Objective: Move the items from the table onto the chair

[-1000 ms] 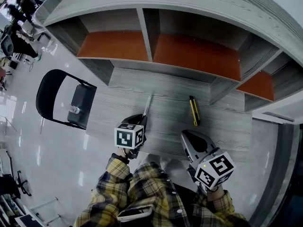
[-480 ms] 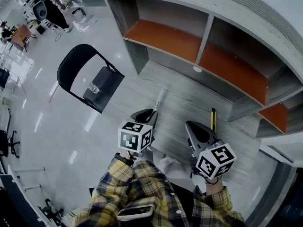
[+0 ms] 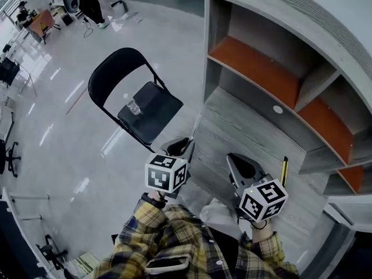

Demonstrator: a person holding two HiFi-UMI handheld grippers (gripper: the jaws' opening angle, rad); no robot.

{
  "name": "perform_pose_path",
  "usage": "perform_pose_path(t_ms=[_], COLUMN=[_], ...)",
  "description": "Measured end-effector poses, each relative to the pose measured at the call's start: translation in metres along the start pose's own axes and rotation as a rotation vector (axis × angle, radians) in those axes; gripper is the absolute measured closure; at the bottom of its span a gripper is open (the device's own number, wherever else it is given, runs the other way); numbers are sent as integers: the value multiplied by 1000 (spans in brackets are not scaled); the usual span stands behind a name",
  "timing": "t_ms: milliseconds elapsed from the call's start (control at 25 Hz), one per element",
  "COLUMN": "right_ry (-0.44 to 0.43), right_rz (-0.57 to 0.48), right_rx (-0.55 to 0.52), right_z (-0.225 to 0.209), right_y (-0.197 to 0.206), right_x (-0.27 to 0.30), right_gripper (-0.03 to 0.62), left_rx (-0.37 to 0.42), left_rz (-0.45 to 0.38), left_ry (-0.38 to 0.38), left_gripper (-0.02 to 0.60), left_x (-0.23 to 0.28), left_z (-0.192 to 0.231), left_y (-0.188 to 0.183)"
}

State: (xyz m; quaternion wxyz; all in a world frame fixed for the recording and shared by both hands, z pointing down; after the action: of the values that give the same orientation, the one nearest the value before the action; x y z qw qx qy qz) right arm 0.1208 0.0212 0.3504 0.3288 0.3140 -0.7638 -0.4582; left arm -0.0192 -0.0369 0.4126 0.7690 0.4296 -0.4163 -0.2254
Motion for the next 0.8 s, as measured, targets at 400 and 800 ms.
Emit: perform_pose_path(t_ms=[400,800], right_ry=[-7,-19], right_rz=[101,259], right_rx=[29,69], right_z=[82,108], right_y=[26,104], right_x=[216,400], right_gripper=[577,577], left_rx=[-35,-133], left_rz=[100,217], left_ry=[-39,-81], left_gripper=[524,523], left_x=[-8,39], left_z=[217,381], left_y=[-4,65])
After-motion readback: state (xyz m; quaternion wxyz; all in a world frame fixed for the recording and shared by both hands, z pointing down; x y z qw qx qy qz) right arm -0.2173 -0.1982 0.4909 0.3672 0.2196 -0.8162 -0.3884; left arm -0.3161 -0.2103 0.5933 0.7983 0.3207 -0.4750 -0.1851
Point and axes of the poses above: the fingertips, and each gripper's own axes: x forward along the fingers, z to its left, y out of its underside, the point moved 3 cm from there along -x, backward along the fingers, and after that the axes turned 8 degrees about -z, right-handed, at the moved point
